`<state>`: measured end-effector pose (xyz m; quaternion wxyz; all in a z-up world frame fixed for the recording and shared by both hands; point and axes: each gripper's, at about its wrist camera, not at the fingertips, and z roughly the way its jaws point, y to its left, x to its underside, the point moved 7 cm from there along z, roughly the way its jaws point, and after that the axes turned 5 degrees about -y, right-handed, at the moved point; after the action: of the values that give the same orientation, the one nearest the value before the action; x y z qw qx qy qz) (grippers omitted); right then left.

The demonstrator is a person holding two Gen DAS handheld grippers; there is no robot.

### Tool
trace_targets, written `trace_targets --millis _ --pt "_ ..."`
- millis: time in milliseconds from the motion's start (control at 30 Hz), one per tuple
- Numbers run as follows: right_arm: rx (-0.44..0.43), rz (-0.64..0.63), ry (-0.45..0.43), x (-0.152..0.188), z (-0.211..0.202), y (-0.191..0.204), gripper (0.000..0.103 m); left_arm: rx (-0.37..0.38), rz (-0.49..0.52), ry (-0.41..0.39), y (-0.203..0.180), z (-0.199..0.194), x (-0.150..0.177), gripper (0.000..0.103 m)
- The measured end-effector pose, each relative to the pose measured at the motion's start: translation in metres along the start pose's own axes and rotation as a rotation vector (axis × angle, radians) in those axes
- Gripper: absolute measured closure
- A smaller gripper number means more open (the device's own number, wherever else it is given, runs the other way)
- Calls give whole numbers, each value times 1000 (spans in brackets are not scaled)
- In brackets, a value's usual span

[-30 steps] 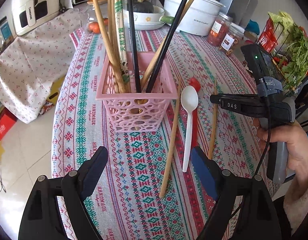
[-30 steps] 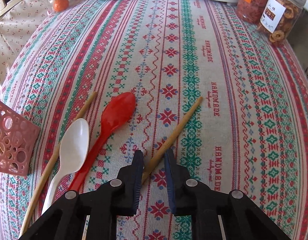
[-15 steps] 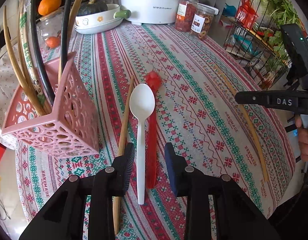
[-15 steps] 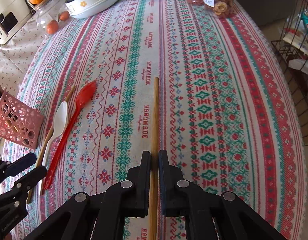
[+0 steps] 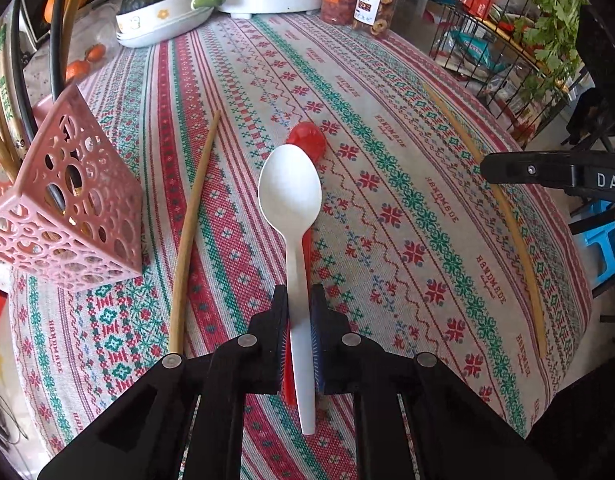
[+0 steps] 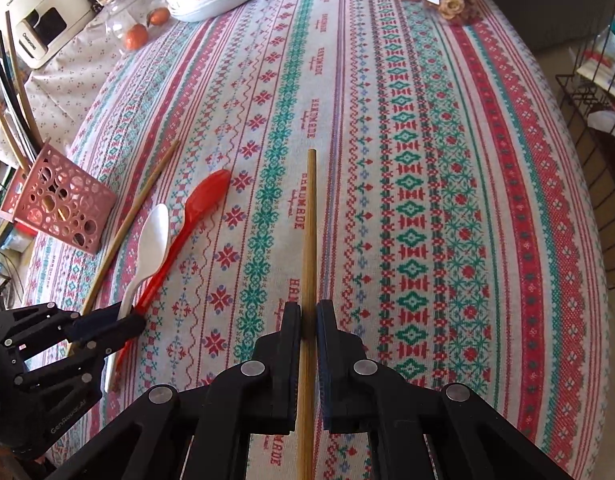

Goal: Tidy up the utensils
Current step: 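Lift the white spoon and wooden chopstick and carry them over the basket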

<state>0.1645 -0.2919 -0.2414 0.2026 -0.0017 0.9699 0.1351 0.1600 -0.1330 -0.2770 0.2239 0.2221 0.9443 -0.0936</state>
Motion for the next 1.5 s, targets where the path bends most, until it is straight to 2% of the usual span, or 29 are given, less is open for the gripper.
trace_targets --millis 100,200,233,267,300,333,367,400,633,833,900,933,1033,1333,1500 --pt "8 -3 63 11 9 -1 97 38 21 61 -11 -6 12 92" --pt "0 26 86 13 13 -5 94 56 19 69 -15 -11 11 90" --pt "-4 39 84 11 14 -7 93 57 17 65 -16 -12 10 84" --pt "-9 49 81 8 13 -8 91 53 14 60 -15 -13 7 70" --pt "-13 59 73 5 13 -9 88 45 9 47 -14 -14 4 62" --pt "-11 67 63 2 12 -11 81 37 4 29 -12 -15 0 49" --pt "-7 71 54 -2 12 -13 75 30 1 12 -11 -16 -6 43" --pt "-4 75 46 -4 12 -14 75 25 0 0 -11 -15 -10 43" --pt "3 75 19 -15 18 -11 74 10 -18 -44 -4 -1 -40 42" --pt "49 28 18 -23 34 -2 74 79 -102 -34 3 14 -52 45" --pt "85 -13 15 -22 40 0 82 97 -116 -19 1 19 -52 58" --pt "100 -47 17 -22 42 2 97 101 -118 -10 0 21 -51 67" --pt "101 -64 5 -22 40 7 97 94 -117 -33 0 18 -52 67" --pt "-12 -64 -272 -36 -40 32 97 101 -99 -271 1 -62 -65 68" --pt "-50 -91 -424 -44 -81 59 97 99 -112 -443 15 -122 -66 68"
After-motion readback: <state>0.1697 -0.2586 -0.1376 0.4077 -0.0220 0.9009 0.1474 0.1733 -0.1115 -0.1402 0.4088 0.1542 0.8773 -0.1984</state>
